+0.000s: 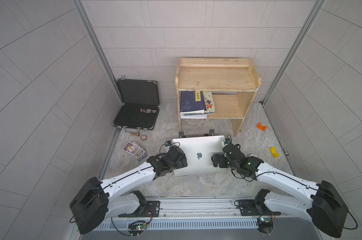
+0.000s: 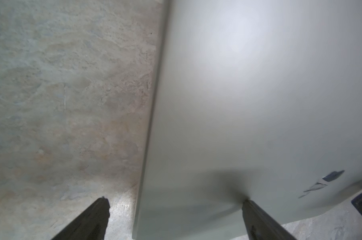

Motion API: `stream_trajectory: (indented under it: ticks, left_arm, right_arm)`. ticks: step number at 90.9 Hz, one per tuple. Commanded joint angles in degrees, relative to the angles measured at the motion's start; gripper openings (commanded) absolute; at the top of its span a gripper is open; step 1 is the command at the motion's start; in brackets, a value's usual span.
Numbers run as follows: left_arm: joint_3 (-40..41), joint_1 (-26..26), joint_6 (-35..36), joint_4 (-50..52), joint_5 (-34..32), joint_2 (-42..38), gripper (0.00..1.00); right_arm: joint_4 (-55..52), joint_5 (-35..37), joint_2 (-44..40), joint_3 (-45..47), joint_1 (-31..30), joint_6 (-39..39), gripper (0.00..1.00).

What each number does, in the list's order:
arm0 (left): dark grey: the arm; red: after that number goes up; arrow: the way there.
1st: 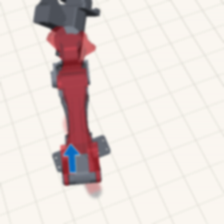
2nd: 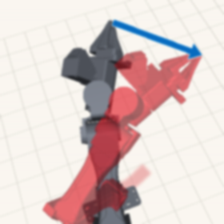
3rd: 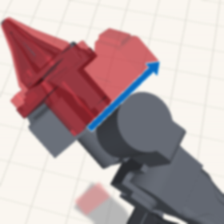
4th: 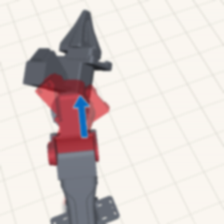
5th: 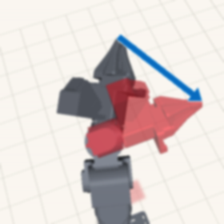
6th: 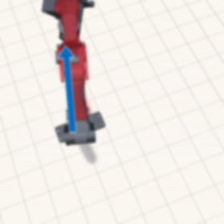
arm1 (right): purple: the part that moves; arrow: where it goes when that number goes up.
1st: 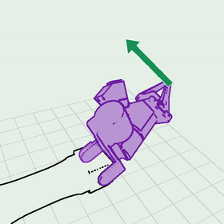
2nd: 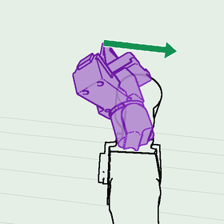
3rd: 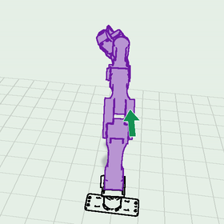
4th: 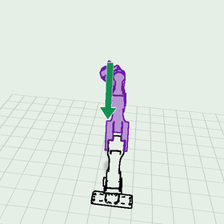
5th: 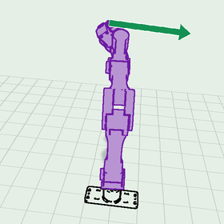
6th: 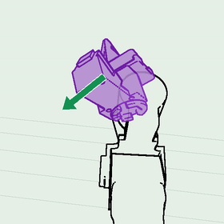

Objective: Close the laptop lid and set it aside
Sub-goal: Close the lid of the laptop.

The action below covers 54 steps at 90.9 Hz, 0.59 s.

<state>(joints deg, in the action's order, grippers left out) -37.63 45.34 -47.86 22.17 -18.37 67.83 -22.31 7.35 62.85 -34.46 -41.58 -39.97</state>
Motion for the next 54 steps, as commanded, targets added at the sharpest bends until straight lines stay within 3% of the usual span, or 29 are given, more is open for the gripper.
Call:
stream_trajectory:
  ticks: [1, 54]
  left_arm:
    - [-2.3, -1.6, 3.0, -0.1, -0.9, 2.1, 1.00]
    - [-11.1, -3.7, 9.2, -0.1, 3.8, 8.6, 1.00]
  right_arm:
    - [-0.5, 0.2, 1.0, -2.7, 1.1, 2.6, 1.00]
    - [1.0, -3.7, 5.4, -9.1, 3.5, 7.0, 1.00]
